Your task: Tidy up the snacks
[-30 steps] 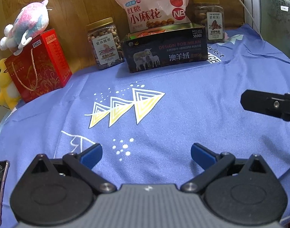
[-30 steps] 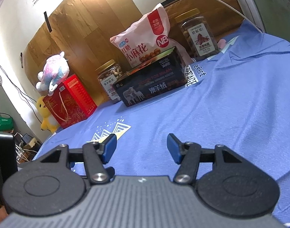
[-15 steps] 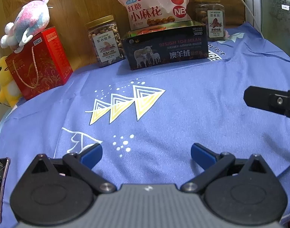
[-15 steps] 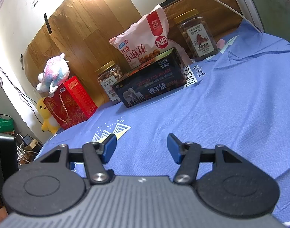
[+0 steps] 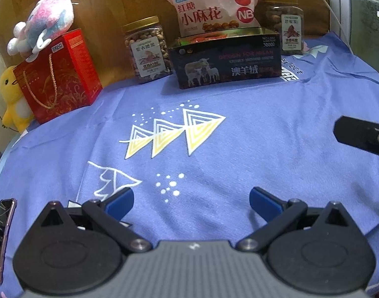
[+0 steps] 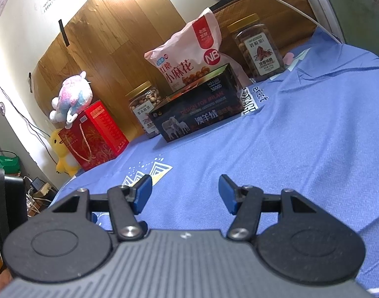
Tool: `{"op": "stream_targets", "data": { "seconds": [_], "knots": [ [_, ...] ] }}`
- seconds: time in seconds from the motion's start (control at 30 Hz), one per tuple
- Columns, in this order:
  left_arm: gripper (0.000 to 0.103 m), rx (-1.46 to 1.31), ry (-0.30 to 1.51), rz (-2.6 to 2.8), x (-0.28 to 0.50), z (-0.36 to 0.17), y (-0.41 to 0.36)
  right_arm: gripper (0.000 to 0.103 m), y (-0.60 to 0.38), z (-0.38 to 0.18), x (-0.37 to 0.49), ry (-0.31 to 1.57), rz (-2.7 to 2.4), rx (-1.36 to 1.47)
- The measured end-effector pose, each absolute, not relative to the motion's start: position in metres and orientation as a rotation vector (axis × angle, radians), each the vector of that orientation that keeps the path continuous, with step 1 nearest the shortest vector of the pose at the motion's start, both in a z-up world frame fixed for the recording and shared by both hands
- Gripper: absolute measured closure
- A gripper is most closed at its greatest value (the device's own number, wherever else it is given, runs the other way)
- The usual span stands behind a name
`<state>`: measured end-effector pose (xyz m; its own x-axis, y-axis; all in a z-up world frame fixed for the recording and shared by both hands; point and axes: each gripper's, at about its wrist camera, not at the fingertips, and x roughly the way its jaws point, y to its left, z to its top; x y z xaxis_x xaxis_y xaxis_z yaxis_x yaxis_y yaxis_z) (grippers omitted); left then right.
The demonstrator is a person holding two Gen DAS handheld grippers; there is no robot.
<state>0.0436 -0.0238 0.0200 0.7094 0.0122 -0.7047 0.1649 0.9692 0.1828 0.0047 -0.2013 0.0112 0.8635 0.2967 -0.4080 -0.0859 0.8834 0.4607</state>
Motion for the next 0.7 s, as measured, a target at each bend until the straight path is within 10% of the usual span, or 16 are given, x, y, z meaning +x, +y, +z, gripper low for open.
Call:
{"op": "stream_targets", "data": {
  "seconds": [0.7],
  "knots": [
    [0.0, 0.255, 0.736, 0.063, 0.048, 0.022, 0.003, 0.041, -0.197, 0.011, 0.003, 0.494, 0.214, 0.443]
  ]
}}
